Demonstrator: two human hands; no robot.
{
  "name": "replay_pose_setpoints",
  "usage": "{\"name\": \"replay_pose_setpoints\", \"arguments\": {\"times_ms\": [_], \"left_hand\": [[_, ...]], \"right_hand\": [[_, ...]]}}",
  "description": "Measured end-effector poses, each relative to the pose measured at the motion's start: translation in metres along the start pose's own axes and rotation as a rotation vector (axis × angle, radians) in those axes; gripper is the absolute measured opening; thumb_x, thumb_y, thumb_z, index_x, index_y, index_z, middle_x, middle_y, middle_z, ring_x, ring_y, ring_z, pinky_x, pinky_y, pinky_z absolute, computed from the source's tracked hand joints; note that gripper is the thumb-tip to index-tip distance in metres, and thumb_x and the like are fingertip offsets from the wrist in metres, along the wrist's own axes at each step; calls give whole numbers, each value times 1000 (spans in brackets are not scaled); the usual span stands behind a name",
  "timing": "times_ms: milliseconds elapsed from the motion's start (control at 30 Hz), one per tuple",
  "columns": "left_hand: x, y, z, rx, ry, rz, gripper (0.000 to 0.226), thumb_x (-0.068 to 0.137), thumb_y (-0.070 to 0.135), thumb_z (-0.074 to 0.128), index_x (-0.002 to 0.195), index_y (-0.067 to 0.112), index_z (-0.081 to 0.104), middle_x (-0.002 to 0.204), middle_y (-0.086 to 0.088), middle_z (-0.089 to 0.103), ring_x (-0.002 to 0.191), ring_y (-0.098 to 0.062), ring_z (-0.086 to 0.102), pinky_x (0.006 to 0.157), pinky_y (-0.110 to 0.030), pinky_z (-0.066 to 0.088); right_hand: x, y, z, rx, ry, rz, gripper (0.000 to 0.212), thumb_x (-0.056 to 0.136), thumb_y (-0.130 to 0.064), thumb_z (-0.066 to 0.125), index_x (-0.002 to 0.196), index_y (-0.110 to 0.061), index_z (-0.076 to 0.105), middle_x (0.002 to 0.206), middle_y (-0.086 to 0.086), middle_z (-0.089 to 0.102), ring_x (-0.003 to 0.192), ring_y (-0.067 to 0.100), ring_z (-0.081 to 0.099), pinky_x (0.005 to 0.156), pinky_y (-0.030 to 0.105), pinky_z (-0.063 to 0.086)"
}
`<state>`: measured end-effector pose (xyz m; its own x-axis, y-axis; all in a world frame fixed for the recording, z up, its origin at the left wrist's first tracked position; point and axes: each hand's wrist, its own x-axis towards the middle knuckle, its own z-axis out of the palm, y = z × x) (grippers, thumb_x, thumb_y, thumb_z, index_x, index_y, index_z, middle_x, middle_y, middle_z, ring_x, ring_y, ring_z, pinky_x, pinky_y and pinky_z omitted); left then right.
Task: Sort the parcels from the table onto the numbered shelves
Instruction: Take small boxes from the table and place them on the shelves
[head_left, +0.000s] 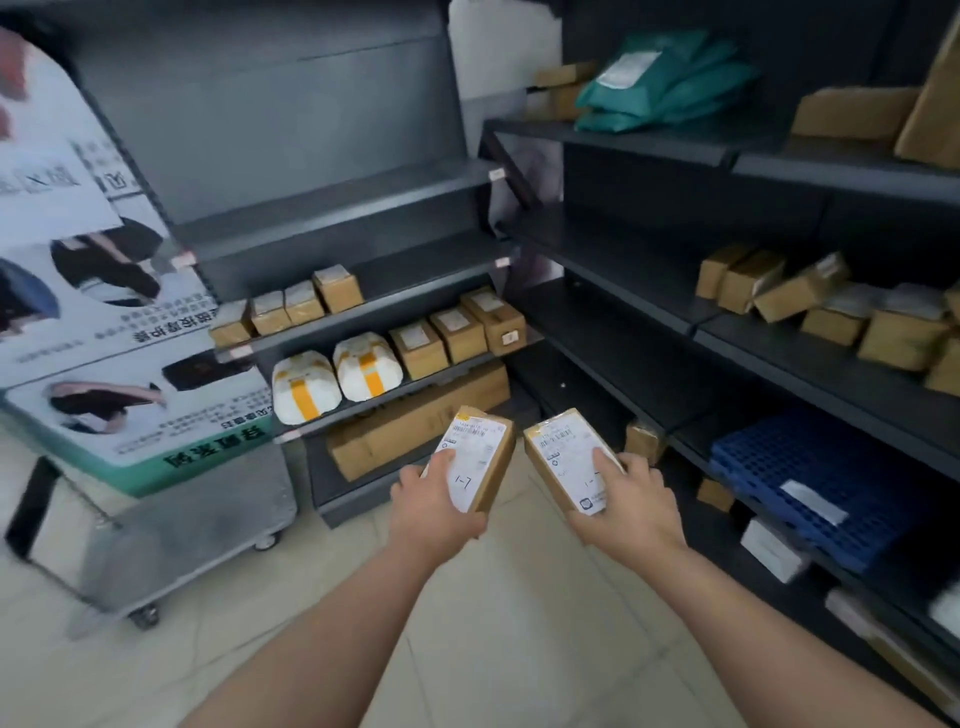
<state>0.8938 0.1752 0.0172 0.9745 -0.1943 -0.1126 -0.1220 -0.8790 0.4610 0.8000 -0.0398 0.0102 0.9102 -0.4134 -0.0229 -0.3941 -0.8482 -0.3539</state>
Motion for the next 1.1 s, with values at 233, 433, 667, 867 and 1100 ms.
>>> {"name": "replay_pose_setpoints", "arguments": {"times_ms": [233, 433, 667, 867, 1100], "left_hand": [[78, 28, -11, -39, 85, -154, 98, 57, 45, 73, 141, 43, 23, 115, 0, 32, 99, -19, 31, 79, -30, 36], [115, 30, -7, -24, 96, -240, 97, 61, 43, 76, 143, 39, 24, 122, -3, 33, 115, -26, 36, 94, -36, 41], [189, 1, -22, -46, 136, -332, 97, 63, 42, 77, 145, 37, 25, 126, -8, 35, 115, -29, 38, 95, -39, 42], [292, -37, -44, -67, 173, -366, 97, 62, 47, 75, 143, 38, 23, 123, -6, 36, 114, -28, 39, 93, -40, 44], [422, -62, -86, -56, 176, -317, 100, 63, 44, 78, 144, 38, 19, 128, -7, 35, 115, -27, 39, 95, -43, 47]], "right_hand": [[118, -12, -15, -5, 0, -151, 87, 72, -62, 57, 145, -30, 23, 140, 4, 30, 116, 23, 37, 96, 35, 36], [186, -30, -5, -17, -50, -240, 89, 72, -62, 59, 146, -29, 22, 139, 4, 30, 117, 23, 36, 97, 35, 36], [260, -64, 16, -16, -82, -296, 93, 73, -64, 59, 148, -27, 20, 140, 3, 30, 116, 21, 37, 96, 34, 37], [348, -119, 29, -47, -64, -321, 91, 71, -63, 59, 147, -28, 22, 138, 4, 32, 117, 23, 37, 98, 36, 34], [455, -190, 40, 2, -32, -254, 94, 72, -59, 62, 149, -27, 20, 139, 4, 31, 121, 24, 35, 101, 36, 34]]}}
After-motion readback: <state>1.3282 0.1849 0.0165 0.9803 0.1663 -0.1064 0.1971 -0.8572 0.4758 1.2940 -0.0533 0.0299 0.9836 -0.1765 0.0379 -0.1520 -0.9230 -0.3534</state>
